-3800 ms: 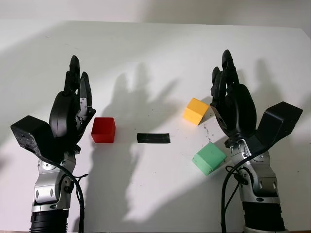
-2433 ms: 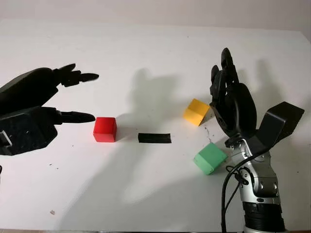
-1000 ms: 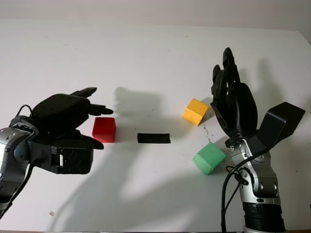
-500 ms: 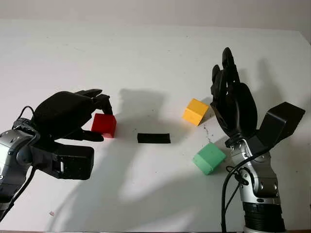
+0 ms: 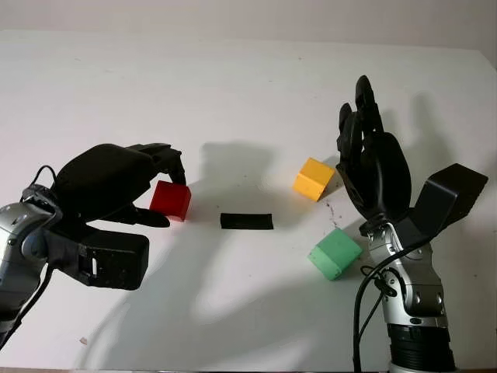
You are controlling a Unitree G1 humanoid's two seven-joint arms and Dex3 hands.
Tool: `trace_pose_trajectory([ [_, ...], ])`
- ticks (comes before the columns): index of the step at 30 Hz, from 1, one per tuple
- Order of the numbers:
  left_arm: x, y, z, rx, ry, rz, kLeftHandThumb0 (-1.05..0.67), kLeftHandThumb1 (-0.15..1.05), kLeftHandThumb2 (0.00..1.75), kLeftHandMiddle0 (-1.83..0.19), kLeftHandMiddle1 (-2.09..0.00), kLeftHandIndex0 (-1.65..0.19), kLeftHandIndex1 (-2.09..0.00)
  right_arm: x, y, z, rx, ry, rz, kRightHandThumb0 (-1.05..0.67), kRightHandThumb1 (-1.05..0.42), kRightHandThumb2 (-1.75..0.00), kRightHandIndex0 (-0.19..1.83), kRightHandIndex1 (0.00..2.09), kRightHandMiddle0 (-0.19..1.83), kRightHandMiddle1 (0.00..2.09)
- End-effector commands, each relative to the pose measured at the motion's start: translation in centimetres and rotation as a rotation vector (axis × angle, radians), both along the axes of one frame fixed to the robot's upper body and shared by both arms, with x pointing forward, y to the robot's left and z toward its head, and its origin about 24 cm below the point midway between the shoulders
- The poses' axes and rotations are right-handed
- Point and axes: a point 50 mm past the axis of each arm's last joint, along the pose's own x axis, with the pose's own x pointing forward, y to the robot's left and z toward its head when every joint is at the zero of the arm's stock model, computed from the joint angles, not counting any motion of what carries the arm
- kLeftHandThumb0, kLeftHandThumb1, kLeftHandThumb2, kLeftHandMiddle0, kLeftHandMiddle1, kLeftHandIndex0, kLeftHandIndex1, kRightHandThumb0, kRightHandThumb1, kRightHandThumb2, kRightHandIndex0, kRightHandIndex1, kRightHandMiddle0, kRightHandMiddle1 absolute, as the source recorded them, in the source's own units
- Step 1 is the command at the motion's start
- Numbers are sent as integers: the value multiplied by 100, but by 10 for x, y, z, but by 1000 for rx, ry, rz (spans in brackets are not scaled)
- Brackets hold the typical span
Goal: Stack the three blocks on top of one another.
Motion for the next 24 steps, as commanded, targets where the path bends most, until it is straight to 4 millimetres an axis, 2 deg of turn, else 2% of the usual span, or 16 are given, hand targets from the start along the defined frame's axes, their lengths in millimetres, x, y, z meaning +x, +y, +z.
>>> trace_pose_trajectory([
  [1,0,-13,9,-29,-7,-66,-43,103,5,-28,-7,-26,-151,-1,-1,-1,0,-9,-3,-74,-105,-64,-19,0,-19,0],
  [6,4,-34,14,-98,29,-132,-44,104,7,-32,-7,-24,-165,-1,1,-1,6,-7,-2,-73,-105,-64,-19,0,-19,0],
  [10,7,-48,14,-103,85,-108,-44,103,6,-35,-7,-27,-162,-1,2,-2,9,-7,-5,-72,-105,-64,-19,0,-19,0],
  [15,15,-65,7,-132,159,-63,-41,102,6,-42,-11,-31,-178,-1,3,-4,3,-8,-4,-72,-105,-65,-19,0,-19,0],
  [20,18,-81,-5,-79,231,-20,-41,104,6,-41,-9,-30,-168,-1,5,-5,9,-9,-5,-71,-105,-65,-19,0,-19,0],
  [24,18,-88,-12,-53,252,-22,-36,105,8,-41,-9,-26,-176,-1,5,-6,12,-11,-2,-71,-105,-65,-19,0,-19,0],
])
